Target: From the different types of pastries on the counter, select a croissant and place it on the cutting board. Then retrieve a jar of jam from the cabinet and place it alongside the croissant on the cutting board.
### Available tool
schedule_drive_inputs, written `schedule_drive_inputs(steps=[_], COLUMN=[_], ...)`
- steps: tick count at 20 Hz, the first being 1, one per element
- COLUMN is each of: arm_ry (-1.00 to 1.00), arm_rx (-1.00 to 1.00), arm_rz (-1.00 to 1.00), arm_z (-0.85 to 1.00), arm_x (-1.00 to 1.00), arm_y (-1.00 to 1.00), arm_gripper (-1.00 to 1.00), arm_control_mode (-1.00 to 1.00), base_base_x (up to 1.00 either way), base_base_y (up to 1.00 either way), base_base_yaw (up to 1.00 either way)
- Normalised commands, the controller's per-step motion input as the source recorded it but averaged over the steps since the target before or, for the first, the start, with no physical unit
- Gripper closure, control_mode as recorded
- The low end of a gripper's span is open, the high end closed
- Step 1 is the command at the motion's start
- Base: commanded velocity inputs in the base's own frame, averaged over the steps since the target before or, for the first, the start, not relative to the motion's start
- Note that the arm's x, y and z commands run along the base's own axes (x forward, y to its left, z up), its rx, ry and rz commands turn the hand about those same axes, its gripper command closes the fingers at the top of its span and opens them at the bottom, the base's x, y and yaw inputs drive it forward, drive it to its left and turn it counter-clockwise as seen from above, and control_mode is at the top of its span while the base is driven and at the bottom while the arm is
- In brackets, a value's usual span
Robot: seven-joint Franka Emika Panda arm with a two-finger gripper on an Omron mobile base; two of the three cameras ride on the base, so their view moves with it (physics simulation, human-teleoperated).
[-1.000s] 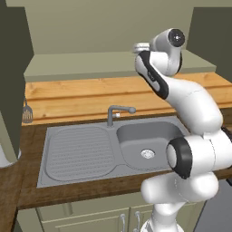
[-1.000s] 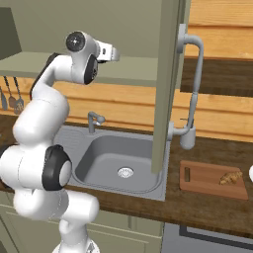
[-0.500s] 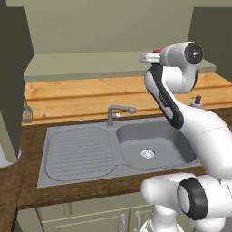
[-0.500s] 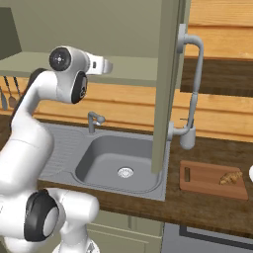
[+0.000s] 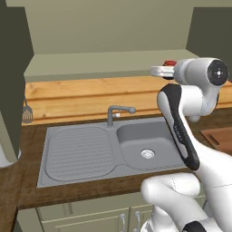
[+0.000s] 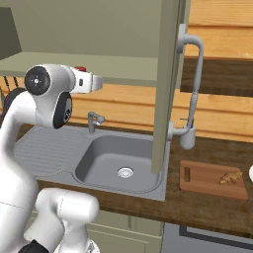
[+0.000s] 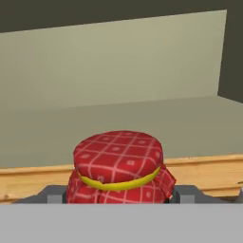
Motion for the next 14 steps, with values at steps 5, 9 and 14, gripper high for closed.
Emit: schedule_drive_inputs(steps=[5,9,14], arm_ry=[0.00,0.00,0.00], arm_rx=[0.00,0.00,0.00], arm_rz=[0.00,0.00,0.00], arm_z=[0.00,-0.05,-0.07], arm_x=[-1.00,-1.00,-1.00], arm_y=[0.00,0.00,0.00], arm_gripper=[1.00,1.00,1.00], arm_control_mode=[-1.00,-1.00,-1.00], base_base_x=[0.00,0.00,0.00], base_base_y=[0.00,0.00,0.00], base_base_yaw=[0.00,0.00,0.00])
